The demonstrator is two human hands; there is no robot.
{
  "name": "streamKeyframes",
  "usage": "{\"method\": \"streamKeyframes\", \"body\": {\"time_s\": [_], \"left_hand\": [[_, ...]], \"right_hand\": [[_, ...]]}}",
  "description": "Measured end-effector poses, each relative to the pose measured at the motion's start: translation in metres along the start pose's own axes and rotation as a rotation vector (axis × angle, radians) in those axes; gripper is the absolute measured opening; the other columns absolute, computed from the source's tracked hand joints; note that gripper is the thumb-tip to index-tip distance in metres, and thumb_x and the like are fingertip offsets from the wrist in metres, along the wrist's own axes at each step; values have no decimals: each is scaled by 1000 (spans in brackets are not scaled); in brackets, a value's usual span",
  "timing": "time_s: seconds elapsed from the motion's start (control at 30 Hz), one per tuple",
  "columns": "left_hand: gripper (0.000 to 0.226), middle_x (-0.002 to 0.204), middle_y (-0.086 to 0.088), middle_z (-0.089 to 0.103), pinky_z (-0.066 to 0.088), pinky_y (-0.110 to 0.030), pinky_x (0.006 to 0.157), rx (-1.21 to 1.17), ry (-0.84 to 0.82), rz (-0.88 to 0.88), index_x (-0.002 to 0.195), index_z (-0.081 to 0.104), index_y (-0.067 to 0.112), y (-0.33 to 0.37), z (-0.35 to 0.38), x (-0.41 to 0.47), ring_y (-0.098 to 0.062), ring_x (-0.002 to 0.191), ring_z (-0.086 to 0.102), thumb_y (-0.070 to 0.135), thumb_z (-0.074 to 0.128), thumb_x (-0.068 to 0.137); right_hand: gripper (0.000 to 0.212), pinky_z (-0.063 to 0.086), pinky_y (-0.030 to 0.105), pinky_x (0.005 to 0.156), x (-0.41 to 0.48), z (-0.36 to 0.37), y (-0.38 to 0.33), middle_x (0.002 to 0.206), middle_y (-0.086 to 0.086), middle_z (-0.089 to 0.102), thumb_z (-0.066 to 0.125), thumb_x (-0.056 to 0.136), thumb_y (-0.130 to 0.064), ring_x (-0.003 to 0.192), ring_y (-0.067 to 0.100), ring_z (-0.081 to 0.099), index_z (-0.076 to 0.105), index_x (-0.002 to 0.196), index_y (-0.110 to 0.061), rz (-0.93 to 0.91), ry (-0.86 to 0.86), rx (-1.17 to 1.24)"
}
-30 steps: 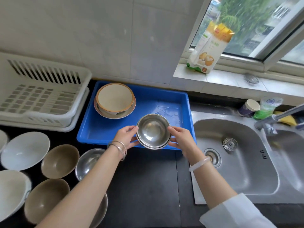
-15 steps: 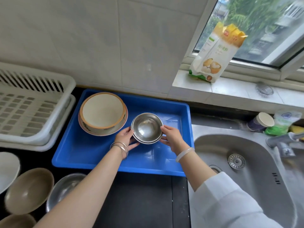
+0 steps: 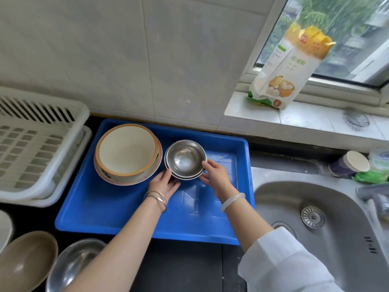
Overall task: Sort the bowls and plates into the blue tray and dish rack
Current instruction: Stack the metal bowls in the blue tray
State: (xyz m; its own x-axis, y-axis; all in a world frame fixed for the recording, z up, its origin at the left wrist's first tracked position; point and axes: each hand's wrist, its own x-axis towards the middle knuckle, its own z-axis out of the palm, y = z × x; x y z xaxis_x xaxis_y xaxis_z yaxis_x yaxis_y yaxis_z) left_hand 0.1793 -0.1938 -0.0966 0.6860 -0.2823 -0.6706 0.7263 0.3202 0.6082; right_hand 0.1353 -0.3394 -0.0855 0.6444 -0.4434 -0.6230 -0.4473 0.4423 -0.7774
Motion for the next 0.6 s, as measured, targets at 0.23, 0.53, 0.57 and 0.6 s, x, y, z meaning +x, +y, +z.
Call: {"method": "streamKeyframes", "body": {"time_s": [0.23, 0.53, 0.57, 0.6], "left_hand": [[35, 135, -9, 51, 38, -25, 100, -25, 15, 82, 130, 47, 4, 0, 9, 6, -16, 113, 50, 10, 44, 96], [36, 133, -10, 52, 39, -26, 99, -21, 36, 99, 131, 46, 4, 0, 13, 6, -19, 117, 50, 10, 42, 96], [36, 133, -11, 52, 38, -26, 100, -11, 37, 102, 131, 46, 3, 1, 14, 5, -21, 121, 49, 10, 42, 97], [36, 135, -12, 51, 37, -27, 102, -4, 43, 103, 132, 45, 2, 3, 15, 4, -23, 125, 47, 9, 42, 97]], "right_hand": [[34, 54, 25, 75, 11, 10, -2, 110, 12, 62, 52, 96, -16, 89, 23, 63, 53, 129, -5, 17, 29, 77], [33, 51, 30, 85, 10, 11, -5, 106, 9, 62, 51, 97, -18, 105, 29, 64, 50, 129, -9, 29, 41, 32], [33, 51, 30, 84, 9, 11, -6, 109, 11, 63, 51, 97, -19, 102, 27, 64, 50, 129, -10, 30, 39, 13], [33, 50, 30, 82, 7, 10, -5, 112, 12, 63, 51, 97, -19, 97, 26, 64, 51, 129, -10, 29, 35, -4]]}}
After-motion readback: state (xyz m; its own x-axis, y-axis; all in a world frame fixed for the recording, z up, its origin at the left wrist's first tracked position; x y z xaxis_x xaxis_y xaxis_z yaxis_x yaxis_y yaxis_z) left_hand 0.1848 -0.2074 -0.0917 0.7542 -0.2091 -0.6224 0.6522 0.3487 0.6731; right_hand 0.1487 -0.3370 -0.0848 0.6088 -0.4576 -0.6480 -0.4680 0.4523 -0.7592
